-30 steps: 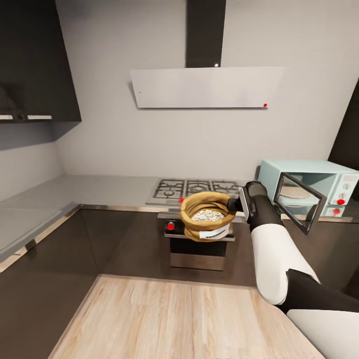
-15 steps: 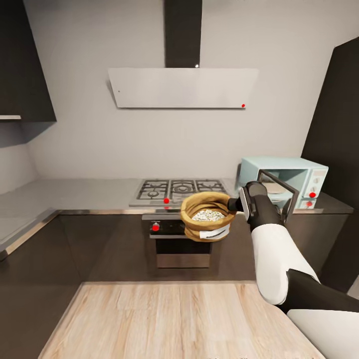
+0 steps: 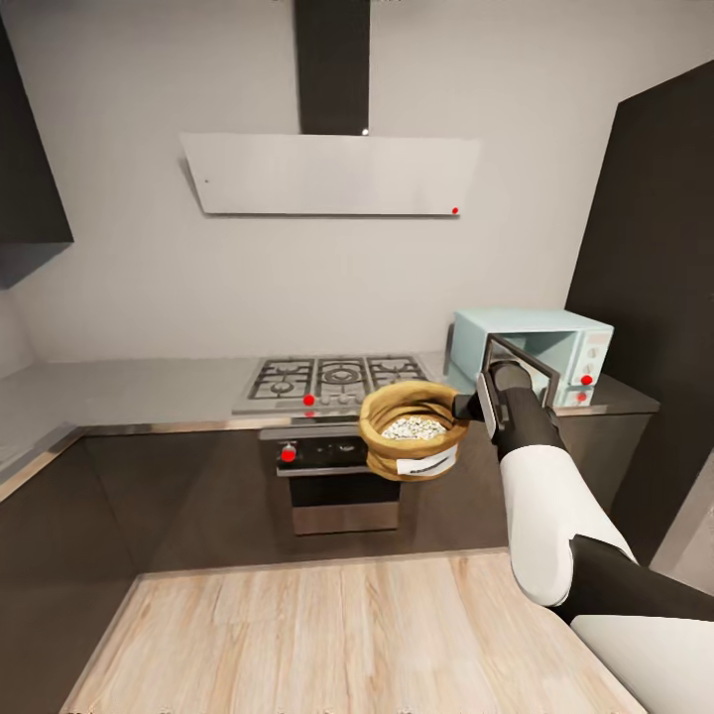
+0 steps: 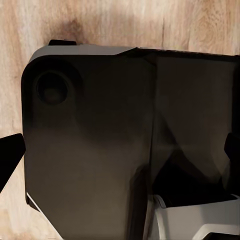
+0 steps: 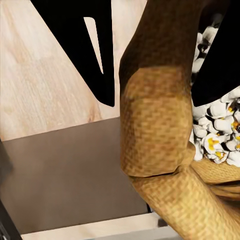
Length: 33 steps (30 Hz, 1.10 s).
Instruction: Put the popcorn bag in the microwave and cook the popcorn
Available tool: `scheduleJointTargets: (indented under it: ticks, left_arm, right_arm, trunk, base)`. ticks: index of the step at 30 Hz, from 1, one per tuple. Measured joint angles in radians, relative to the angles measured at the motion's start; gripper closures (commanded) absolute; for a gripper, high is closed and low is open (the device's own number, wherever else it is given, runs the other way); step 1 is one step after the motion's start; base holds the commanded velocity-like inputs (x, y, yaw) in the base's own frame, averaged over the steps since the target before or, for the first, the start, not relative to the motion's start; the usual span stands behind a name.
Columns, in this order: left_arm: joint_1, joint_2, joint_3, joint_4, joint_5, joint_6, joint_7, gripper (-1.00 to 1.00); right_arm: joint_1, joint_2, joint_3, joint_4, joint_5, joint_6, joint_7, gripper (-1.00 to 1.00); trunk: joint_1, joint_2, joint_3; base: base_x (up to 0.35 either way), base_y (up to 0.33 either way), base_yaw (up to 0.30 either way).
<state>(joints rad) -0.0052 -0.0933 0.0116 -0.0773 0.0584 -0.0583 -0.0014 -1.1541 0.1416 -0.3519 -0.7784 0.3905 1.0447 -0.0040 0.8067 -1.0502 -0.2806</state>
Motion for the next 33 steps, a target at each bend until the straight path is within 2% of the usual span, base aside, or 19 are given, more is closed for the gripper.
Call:
scheduleJointTargets:
  ticks: [33]
  left_arm:
    - [0.000, 0.001, 0.000, 0.000, 0.000, 0.000, 0.000, -1.00]
  right_arm:
    - [0.000, -0.002, -0.001, 0.002, -0.002, 0.000, -0.001, 1.00]
  trunk:
    - [0.000, 0.000, 0.000]
  base:
    - [-0.334, 0.000, 0.000]
